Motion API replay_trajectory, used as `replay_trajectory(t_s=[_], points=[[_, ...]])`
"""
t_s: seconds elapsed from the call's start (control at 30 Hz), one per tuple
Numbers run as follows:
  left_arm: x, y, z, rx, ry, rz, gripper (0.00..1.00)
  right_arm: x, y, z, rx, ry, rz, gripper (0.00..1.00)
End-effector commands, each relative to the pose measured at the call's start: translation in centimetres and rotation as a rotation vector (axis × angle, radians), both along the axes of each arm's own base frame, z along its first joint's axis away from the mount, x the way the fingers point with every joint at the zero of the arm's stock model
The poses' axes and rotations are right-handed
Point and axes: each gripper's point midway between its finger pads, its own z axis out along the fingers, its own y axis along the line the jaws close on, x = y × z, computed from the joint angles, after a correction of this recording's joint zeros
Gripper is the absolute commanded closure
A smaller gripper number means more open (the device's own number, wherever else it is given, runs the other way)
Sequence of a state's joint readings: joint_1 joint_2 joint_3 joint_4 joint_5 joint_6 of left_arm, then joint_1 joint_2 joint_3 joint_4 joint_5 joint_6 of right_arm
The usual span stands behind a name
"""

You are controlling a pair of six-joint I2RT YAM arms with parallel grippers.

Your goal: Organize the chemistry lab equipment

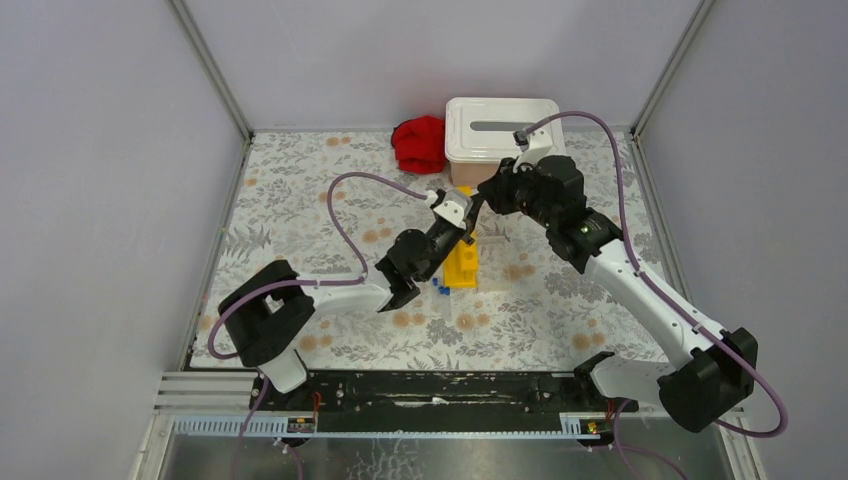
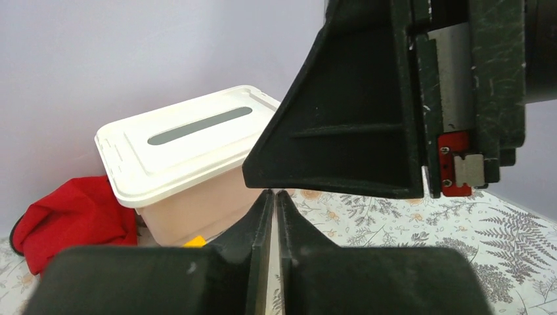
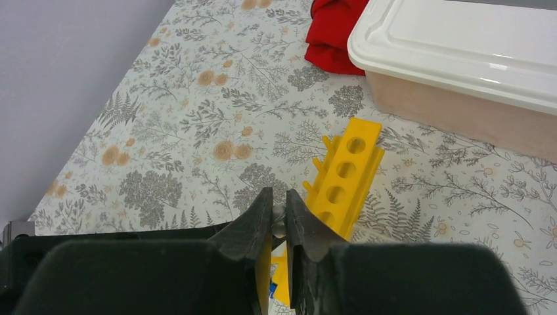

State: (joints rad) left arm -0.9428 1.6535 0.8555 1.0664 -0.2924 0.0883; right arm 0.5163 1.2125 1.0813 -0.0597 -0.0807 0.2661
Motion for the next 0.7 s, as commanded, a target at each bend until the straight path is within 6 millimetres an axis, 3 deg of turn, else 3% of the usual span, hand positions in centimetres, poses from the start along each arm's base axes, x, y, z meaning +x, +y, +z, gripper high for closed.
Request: replay_trajectory(t_s=[0.0, 0.23, 0.3, 0.47, 0.67], points=[[0.2, 1.8, 2.5, -0.087, -0.049, 0.086, 0.80, 0.7, 0.1, 2.6, 0.005, -0.076, -0.013, 0.88], [0.5, 3.5, 2.2, -0.129, -0.017, 0.155, 0.30, 1.3, 0.6, 3.4, 0.001, -0.096, -0.001, 0.90], [0.5, 4.2, 2.1, -0.147, -0.003, 0.183, 0.21, 1.5, 0.7, 3.7, -0.001, -0.103, 0.002, 0.90], [0.5, 6.2, 1.4, -0.179, 0.036, 0.258, 0.18, 2.1, 1.2, 4.2, -0.014, -0.119, 0.006, 0.90], [-0.5, 9.9, -0.2, -0.240, 0.106, 0.388, 0.17, 3.3, 1.5, 3.8, -0.076, -0.144, -0.007, 0.90]])
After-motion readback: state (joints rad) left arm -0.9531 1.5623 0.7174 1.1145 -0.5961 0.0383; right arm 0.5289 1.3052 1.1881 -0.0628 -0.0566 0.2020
